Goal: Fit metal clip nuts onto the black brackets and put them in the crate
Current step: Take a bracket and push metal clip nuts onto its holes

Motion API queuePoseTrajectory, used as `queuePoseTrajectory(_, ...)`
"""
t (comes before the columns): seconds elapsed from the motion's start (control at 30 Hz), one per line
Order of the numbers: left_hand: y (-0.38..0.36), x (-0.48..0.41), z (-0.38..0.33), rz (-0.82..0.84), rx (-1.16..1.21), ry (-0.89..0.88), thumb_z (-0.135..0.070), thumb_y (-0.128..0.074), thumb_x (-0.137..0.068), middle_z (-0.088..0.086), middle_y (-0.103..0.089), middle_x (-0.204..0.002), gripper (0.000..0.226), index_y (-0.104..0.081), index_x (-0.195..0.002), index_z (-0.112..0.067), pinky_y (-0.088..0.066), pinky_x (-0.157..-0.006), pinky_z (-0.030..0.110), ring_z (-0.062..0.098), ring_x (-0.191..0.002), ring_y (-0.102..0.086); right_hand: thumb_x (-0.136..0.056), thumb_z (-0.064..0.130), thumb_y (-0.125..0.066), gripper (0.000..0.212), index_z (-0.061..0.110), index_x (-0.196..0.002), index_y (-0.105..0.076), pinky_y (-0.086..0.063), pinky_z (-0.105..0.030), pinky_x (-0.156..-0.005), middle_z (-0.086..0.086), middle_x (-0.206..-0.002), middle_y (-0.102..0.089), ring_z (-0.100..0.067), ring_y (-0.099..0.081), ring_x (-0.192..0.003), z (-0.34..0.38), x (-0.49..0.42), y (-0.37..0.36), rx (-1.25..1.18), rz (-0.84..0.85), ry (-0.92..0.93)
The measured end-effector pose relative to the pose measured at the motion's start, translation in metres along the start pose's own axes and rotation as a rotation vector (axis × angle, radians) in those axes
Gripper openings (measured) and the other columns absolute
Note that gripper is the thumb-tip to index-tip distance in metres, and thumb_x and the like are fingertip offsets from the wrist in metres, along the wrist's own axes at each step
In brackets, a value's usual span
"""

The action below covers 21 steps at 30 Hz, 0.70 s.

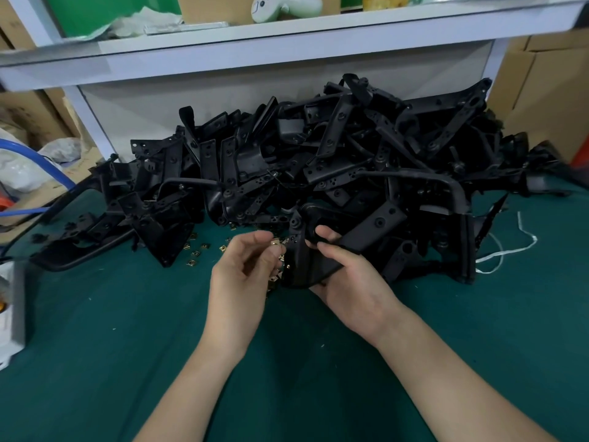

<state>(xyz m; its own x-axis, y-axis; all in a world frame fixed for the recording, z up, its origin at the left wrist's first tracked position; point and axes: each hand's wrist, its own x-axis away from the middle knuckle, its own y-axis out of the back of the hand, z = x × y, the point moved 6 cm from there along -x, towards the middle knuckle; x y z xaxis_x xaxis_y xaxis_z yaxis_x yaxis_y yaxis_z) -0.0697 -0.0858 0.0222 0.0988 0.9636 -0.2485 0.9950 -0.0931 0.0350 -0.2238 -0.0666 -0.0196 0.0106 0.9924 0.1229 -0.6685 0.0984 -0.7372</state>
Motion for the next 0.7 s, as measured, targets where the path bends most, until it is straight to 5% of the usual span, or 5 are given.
queuePoseTrajectory(0.27,-0.006,0.006,-0.009,0.045,-0.035,-0.054,-0.013,-0.056,-0.101,-0.013,-0.075,-0.089,0.028,-0.073,-0.104,-0.035,-0.049,-0.075,0.008,-0.002,-0.076,-0.065,-0.1,0.011,-0.053,0.025,0.026,-0.115,-0.066,-0.052,-0.04,-0.097,-0.01,-0.126,-0.07,-0.024,-0.068,-0.117,0.002,0.002,-0.002,0.007,0.035,0.005)
queuePoseTrajectory(0.47,-0.005,0.006,-0.008,0.057,-0.043,-0.05,-0.017,-0.057,-0.101,-0.014,-0.076,-0.096,0.025,-0.071,-0.113,-0.034,-0.049,-0.082,0.008,-0.002,-0.087,-0.068,-0.098,0.006,-0.057,0.032,0.03,-0.097,-0.078,-0.058,-0.038,-0.088,-0.013,-0.125,-0.07,-0.027,-0.068,-0.117,0.004,0.005,-0.005,0.037,0.022,0.037)
queuePoseTrajectory(0.7,-0.002,-0.001,0.004,0.014,0.083,0.061,-0.028,-0.064,-0.095,0.0,-0.077,-0.088,0.016,-0.078,-0.1,-0.021,-0.055,-0.076,0.018,0.011,-0.081,-0.071,-0.093,0.007,-0.064,0.035,0.018,-0.127,-0.06,-0.06,-0.031,-0.083,-0.012,-0.12,-0.073,-0.024,-0.07,-0.112,0.004,0.003,-0.004,0.036,-0.006,0.046)
